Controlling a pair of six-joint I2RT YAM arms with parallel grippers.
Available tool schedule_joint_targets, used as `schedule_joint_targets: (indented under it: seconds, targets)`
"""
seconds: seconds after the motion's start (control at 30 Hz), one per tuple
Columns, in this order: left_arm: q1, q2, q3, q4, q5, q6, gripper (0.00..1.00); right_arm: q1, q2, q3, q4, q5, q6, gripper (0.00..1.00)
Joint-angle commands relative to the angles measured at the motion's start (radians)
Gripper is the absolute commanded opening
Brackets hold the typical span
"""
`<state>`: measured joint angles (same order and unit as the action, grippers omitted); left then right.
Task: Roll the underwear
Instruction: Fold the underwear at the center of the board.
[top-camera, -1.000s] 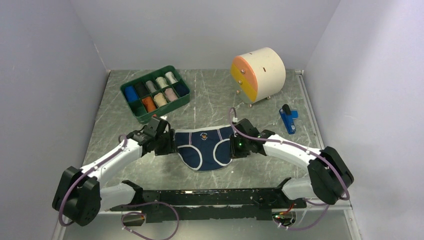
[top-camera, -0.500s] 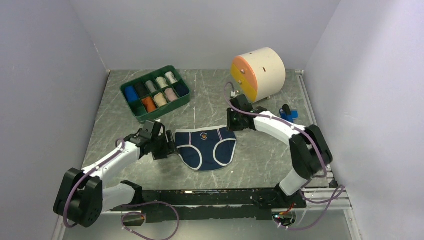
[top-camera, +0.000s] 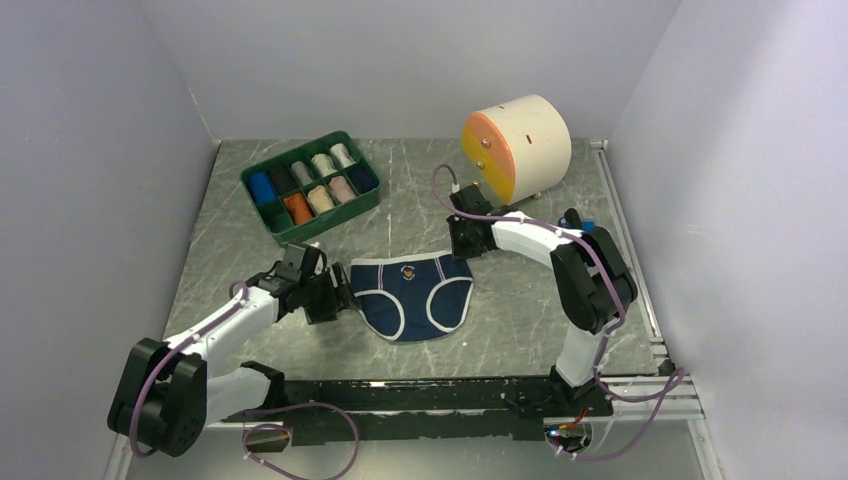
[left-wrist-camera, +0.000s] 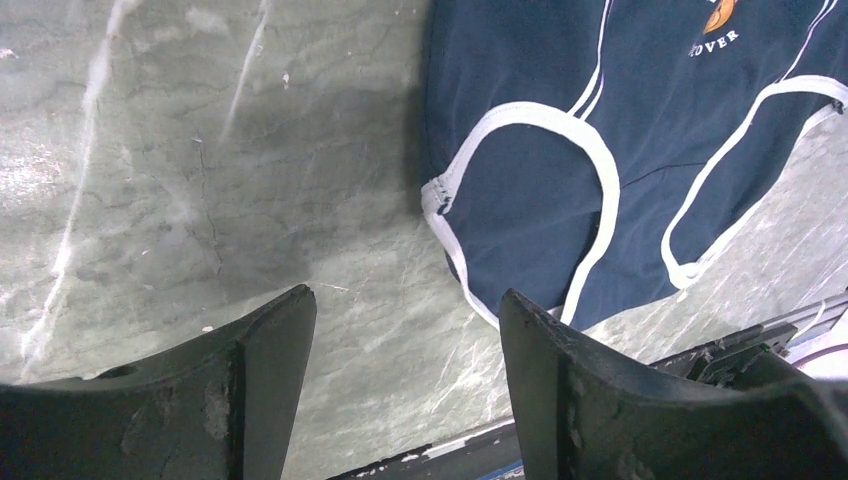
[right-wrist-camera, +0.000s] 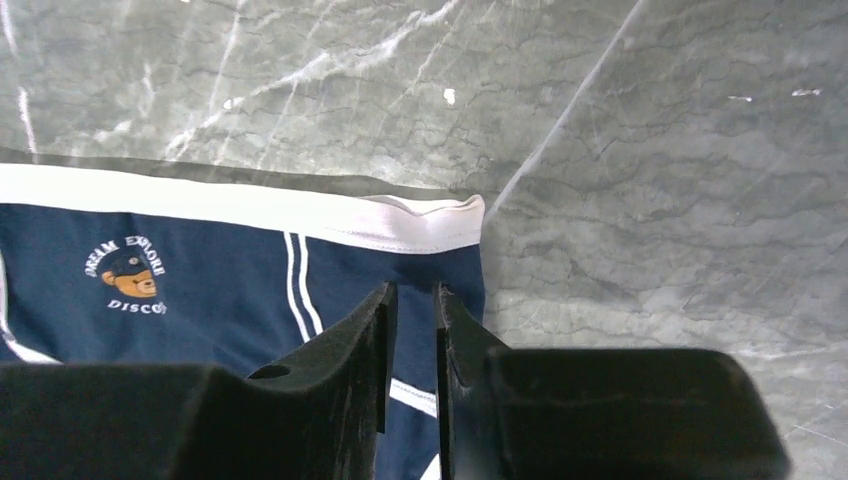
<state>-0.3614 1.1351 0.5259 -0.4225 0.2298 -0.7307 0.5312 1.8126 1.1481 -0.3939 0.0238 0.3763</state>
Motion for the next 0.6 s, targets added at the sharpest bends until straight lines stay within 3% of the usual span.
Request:
schedule_joint_targets:
  seconds: [0.0, 0.4, 0.57]
  targets:
    - [0.008, -0.017, -0.006, 0.032, 0.024, -0.009, 0.72, -0.01, -0.081, 0.017, 0.034, -0.006, -0.016, 0.24]
    - [0.01, -0.019, -0.003, 0.02, 0.025, -0.004, 0.72, -0.011, 0.106, 0.073, 0.078, -0.003, -0.02, 0.2]
    - [0.011, -0.037, -0.006, 0.005, 0.013, 0.002, 0.72, -0.011, 0.102, 0.102, 0.039, 0.015, -0.045, 0.19]
